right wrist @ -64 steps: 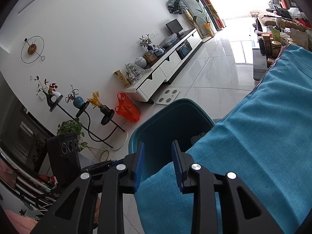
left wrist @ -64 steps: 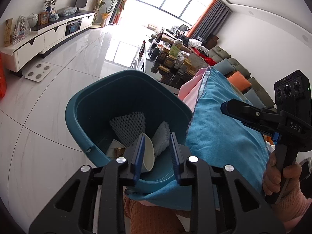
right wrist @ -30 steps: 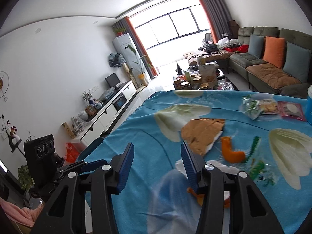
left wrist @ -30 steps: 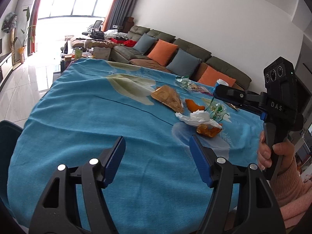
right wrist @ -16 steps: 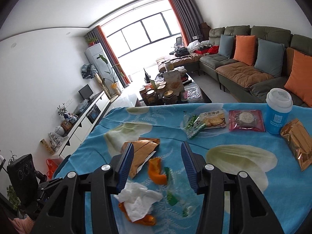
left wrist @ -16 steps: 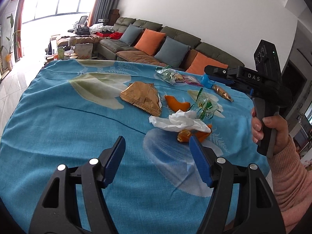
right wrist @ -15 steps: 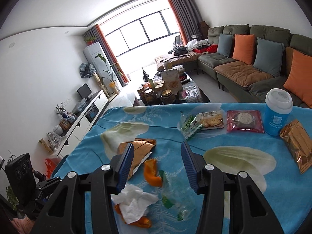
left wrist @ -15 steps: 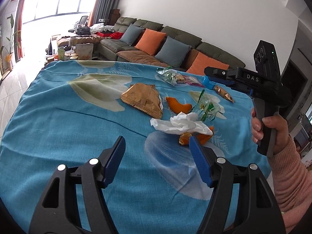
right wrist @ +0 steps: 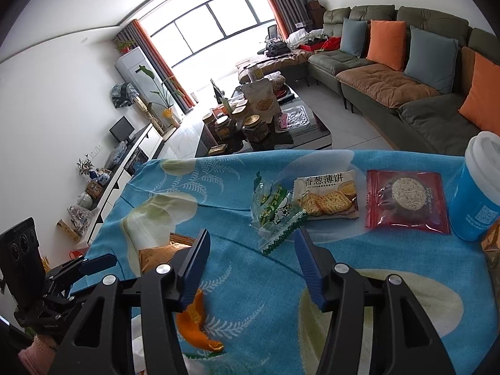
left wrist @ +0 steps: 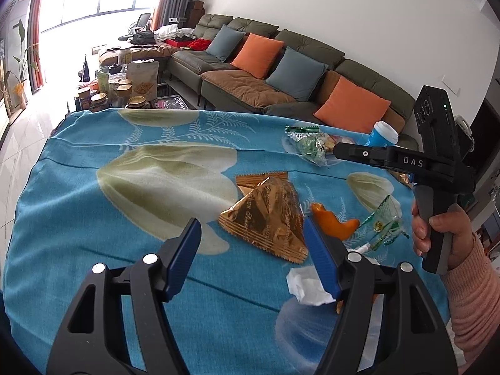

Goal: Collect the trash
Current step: 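Grasp a gold foil wrapper with the left tool while the right tool grasps a green plastic bag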

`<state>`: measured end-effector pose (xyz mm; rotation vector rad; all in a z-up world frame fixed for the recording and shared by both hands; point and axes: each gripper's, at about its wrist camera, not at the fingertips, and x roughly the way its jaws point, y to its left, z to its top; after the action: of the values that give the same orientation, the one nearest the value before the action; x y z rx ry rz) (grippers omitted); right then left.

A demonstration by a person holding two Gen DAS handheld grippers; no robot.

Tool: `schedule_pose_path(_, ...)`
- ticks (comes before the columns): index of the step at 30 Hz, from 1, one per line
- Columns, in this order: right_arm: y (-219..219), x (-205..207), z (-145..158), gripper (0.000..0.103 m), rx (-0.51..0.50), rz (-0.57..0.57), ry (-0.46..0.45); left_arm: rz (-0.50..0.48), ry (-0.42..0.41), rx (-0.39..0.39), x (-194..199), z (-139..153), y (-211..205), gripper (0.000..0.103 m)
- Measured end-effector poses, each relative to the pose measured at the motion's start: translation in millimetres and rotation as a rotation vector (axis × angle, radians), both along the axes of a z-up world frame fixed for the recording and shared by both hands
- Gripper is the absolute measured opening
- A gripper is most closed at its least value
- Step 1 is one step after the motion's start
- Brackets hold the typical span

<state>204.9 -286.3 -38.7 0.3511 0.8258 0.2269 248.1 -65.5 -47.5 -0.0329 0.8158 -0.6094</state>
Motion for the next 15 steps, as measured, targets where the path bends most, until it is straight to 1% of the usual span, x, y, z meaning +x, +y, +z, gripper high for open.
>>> schedule_pose_path(7,-4,18,-15,0.054,0.036,0.002,0.056,-0.056,0.033,0.033,20,-6,-15,0.066)
schedule_pose_path(10,-6,22,-16,0.050,0.045,0.001,0.066,-0.067,0.055,0.035,26,-12,-19,0.063)
schedule_pose_path(12,-6,22,-17,0.040,0.042,0.005,0.067,-0.079,0.080,0.024,29,-16,-21,0.060)
schedule_pose_path(13,-6,23,-17,0.030,0.041,0.008,0.069,-0.082,0.090,0.020,31,-19,-21,0.057)
schedule_pose_path(15,-6,24,-19,0.020,0.040,0.014,0.074,-0.087,0.109,0.016,34,-24,-21,0.050)
